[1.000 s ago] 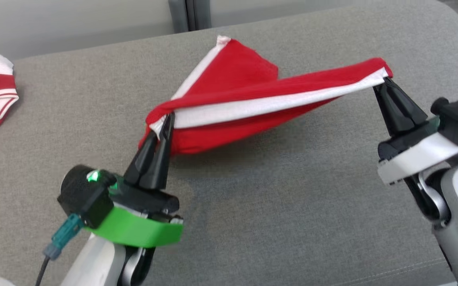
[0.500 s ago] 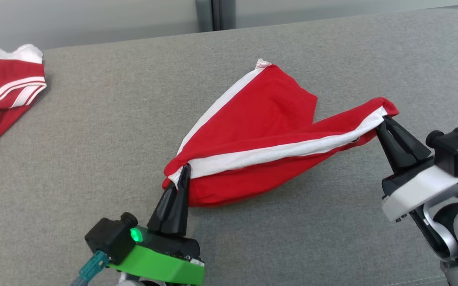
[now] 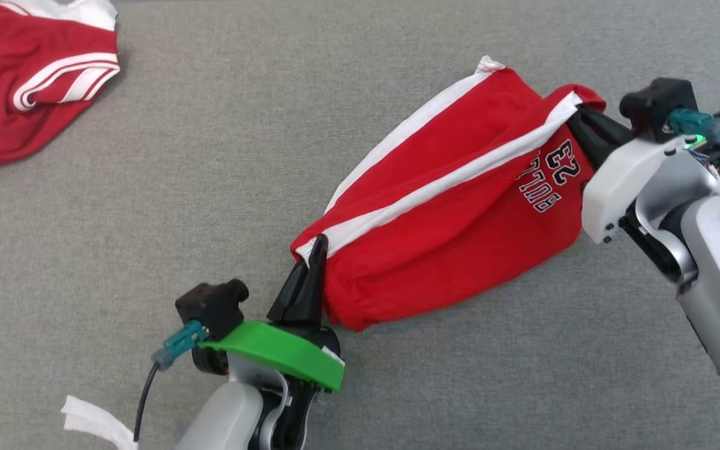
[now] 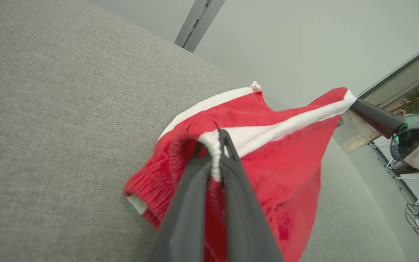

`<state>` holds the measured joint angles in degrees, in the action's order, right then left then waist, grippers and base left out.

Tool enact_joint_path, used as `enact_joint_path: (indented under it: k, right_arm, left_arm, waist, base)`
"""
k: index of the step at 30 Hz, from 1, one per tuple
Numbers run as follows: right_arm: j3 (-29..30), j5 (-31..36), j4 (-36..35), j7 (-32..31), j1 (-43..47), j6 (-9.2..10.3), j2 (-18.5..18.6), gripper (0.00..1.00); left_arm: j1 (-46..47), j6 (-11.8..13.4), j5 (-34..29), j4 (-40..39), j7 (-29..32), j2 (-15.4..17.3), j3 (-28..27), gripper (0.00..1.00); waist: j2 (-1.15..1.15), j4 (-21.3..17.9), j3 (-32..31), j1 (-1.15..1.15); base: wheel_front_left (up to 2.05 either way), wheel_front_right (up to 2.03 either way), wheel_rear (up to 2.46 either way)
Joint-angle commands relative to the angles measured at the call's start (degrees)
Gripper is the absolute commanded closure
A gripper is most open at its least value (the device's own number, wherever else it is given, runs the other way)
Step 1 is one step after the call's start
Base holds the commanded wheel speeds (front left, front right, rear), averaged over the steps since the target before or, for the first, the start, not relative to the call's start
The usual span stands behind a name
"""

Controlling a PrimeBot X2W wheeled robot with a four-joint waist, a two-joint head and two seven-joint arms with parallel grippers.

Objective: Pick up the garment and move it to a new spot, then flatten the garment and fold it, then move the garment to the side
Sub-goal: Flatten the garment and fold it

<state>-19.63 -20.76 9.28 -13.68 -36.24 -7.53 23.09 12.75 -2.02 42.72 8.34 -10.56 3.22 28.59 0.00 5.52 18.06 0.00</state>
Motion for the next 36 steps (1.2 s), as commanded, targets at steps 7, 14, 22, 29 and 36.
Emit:
enact_joint_path:
  k: [7, 14, 22, 29, 36]
  right_arm:
    - [-6.42, -2.14, 14.28, 0.85, -11.89, 0.08, 0.16, 1.0]
    - [-11.55, -4.44, 25.42, 3.39, -19.4, 0.08, -0.84, 1.0]
    - [-15.98, -5.66, 34.62, 8.49, -24.66, 0.09, -2.05, 0.0]
    - [-18.09, -6.69, 40.61, 13.83, -27.55, 0.09, -3.09, 0.0]
    - [-19.28, -8.66, 44.16, 18.21, -28.62, 0.09, -3.07, 0.0]
  left_arm:
    - [8.35, 0.02, 7.76, 6.73, -1.92, -0.28, 2.66, 1.0]
    - [13.2, 0.79, 13.15, 11.1, -3.71, -0.27, 7.0, 1.0]
    - [16.2, 2.1, 17.05, 13.1, -4.63, -0.26, 9.56, 0.99]
    - [15.65, 2.93, 16.65, 12.85, -4.62, -0.25, 7.84, 0.0]
    - [13.04, 2.8, 12.05, 13.71, -4.64, 0.08, 5.98, 0.0]
  waist:
    - [0.0, 4.99, 4.58, 0.0]
    - [0.0, 6.43, 6.07, 0.0]
    - [0.0, 6.73, 6.21, 0.0]
    - [0.0, 6.34, 5.45, 0.0]
    - [0.0, 5.62, 3.75, 0.0]
  base:
    - [0.0, 0.0, 0.0]
    - [0.0, 0.0, 0.0]
    - [0.0, 0.0, 0.0]
    - [0.0, 0.0, 0.0]
    - [0.0, 0.0, 0.0]
